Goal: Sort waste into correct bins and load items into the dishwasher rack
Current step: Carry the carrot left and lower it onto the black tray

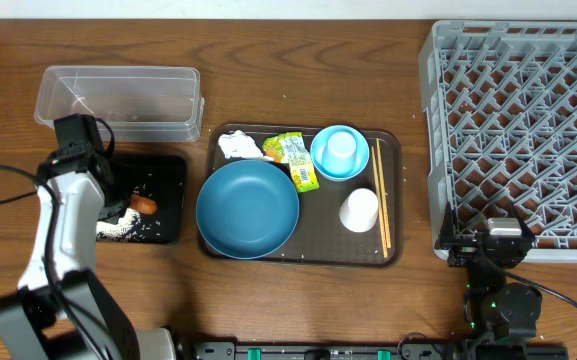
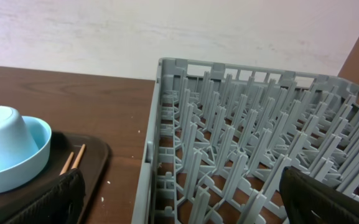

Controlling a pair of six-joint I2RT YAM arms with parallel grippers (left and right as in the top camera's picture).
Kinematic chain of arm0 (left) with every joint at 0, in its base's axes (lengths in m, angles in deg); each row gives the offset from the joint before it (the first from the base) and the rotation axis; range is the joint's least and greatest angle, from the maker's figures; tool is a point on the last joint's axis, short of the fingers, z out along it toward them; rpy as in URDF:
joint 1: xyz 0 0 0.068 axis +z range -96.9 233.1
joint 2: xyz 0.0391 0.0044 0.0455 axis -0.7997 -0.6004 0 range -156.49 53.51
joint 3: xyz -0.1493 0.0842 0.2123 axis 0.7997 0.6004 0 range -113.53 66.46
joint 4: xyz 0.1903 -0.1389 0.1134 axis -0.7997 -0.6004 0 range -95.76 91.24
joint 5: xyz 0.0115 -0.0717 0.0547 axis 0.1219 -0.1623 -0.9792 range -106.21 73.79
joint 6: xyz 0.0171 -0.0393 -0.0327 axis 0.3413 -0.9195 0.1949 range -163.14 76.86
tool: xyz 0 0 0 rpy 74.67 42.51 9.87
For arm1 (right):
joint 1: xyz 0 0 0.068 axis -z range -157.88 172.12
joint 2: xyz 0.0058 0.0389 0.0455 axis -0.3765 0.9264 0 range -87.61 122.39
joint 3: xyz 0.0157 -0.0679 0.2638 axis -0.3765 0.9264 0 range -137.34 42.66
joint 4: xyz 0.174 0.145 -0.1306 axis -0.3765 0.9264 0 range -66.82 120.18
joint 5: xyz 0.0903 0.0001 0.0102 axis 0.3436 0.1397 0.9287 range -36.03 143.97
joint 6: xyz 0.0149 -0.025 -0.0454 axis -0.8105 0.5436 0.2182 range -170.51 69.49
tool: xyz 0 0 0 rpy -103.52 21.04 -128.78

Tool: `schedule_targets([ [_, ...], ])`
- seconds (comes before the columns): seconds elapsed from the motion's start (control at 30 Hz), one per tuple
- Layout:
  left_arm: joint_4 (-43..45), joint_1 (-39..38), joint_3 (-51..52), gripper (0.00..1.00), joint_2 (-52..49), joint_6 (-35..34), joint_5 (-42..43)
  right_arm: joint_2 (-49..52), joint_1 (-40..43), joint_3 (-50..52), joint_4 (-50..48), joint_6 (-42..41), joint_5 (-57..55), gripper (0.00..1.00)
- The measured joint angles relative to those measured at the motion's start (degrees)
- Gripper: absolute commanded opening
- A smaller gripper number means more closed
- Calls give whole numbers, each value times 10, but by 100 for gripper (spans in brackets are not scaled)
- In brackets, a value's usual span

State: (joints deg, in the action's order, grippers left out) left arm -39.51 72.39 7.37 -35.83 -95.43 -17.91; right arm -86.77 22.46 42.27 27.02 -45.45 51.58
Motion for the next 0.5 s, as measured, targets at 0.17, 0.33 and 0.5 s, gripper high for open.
schedule_targets([
  [0.17, 12, 27, 0, 35, -36, 6, 0, 0, 0, 0, 0, 0, 0, 99],
  [0.33, 23, 47, 0, 37, -42, 31, -1, 0, 0, 0, 0, 0, 0, 99],
  [0.5, 23, 52, 0, 37, -42, 46, -4, 0, 0, 0, 0, 0, 0, 99],
])
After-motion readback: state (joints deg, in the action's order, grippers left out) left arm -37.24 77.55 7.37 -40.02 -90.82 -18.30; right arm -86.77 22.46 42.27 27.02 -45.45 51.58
